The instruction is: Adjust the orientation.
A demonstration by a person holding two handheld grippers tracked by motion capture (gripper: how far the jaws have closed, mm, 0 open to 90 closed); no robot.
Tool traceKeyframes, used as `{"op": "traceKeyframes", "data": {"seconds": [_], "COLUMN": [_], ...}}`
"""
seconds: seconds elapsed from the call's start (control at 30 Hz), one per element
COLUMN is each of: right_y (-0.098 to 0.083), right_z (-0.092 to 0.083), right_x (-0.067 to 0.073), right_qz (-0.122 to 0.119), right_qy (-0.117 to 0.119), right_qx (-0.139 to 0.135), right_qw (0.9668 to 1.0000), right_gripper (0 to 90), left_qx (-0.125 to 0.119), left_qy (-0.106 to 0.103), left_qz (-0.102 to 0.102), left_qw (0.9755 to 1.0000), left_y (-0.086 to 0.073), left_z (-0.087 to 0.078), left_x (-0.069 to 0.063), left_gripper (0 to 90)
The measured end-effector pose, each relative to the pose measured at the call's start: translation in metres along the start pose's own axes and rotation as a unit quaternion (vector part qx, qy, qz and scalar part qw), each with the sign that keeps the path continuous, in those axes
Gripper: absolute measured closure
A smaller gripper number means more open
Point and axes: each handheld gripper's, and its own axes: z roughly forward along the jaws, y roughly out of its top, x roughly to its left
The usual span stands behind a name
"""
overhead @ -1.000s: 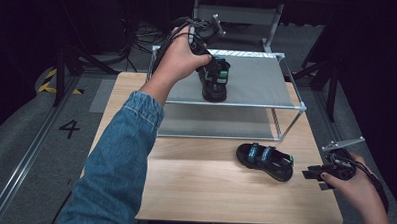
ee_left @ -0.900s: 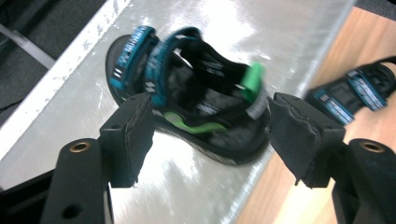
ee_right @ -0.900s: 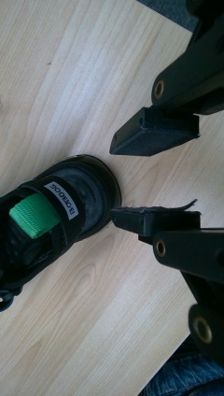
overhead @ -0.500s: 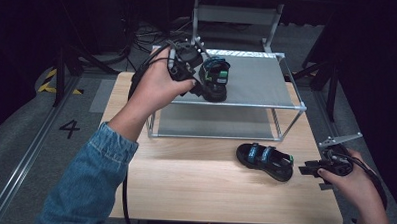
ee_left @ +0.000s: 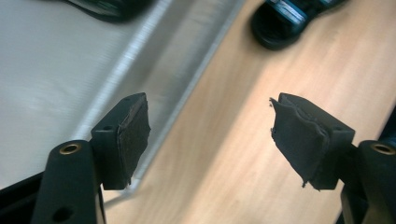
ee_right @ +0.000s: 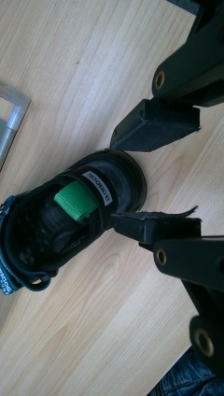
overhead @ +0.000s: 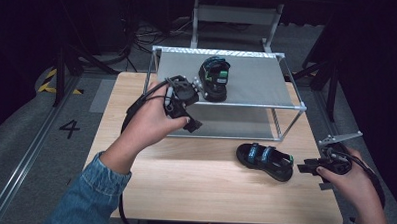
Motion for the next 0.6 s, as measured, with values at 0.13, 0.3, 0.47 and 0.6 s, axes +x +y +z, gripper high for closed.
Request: {"op": "traceKeyframes", "data": {"seconds": [0.13,0.3,0.47,0.6], "right_y": [0.001,0.004,0.008,0.012], "right_z": [0.0,0.001,0.002,0.005], "right_x": [0.001,0.003,0.007,0.011], "right_qz": [0.003,0.006,-0.008,-0.015], "right_qy": [0.001,-0.001,-0.004,-0.006], "right_qx": [0.003,0.003,-0.005,-0.012], "right_qw": [1.0,1.0,1.0,0.9998], "right_gripper": [59.1,59.2,58.5,58.4], "left_qx": [0.009,0.006,-0.002,-0.006], "left_qy": [-0.006,-0.008,-0.016,-0.007], "left_qz": [-0.004,-0.012,-0.03,-0.043], "left_qw": [0.9999,0.9999,0.9994,0.999], "left_y": [-0.011,-0.024,-0.04,-0.051], "left_z": [0.012,0.026,0.04,0.044], "left_x": [-0.007,-0.011,-0.015,-0.014], "left_gripper": [26.8,24.8,24.6,25.1]}}
